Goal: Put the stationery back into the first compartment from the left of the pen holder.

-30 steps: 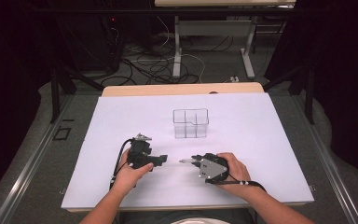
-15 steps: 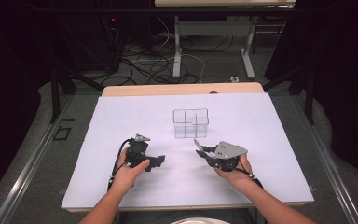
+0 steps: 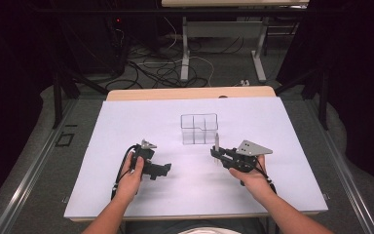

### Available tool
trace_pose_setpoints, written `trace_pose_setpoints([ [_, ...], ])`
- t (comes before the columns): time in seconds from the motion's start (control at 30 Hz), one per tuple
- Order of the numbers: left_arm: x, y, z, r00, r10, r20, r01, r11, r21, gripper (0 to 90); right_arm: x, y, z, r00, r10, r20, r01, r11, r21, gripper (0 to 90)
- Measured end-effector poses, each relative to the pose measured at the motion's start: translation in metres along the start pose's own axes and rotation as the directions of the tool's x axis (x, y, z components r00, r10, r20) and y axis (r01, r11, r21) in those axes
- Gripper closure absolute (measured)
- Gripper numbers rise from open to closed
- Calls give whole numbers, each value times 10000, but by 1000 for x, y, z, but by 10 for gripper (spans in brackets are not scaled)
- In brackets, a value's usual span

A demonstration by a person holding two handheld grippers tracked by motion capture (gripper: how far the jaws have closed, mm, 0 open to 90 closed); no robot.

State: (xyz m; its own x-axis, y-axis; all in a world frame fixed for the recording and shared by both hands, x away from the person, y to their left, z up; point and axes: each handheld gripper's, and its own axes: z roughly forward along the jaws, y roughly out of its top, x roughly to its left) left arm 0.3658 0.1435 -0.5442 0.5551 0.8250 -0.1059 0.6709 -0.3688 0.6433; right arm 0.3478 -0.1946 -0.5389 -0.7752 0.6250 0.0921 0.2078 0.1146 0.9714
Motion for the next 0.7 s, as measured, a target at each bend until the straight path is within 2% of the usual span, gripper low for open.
trace_pose_setpoints([
  [0.07,1,0,0,9999,121,-46,-120,9999,18,4,0,0,0,10000,-35,24,35,10000,-14,791],
  [0.27,3,-1,-1,9999,117,-80,-117,9999,14,4,0,3,0,9992,-388,118,389,9992,-52,790],
  [0.47,3,-1,-2,9997,204,-147,-204,9998,3,4,1,8,1,9990,-452,18,452,9990,-74,790],
  [0.6,3,-2,-2,9999,86,-99,-87,9999,-61,4,1,11,3,9977,-674,7,674,9976,-148,790],
  [0.7,5,-2,-3,9999,105,-80,-105,9999,-13,4,-1,17,3,9987,-505,61,507,9982,-318,790],
])
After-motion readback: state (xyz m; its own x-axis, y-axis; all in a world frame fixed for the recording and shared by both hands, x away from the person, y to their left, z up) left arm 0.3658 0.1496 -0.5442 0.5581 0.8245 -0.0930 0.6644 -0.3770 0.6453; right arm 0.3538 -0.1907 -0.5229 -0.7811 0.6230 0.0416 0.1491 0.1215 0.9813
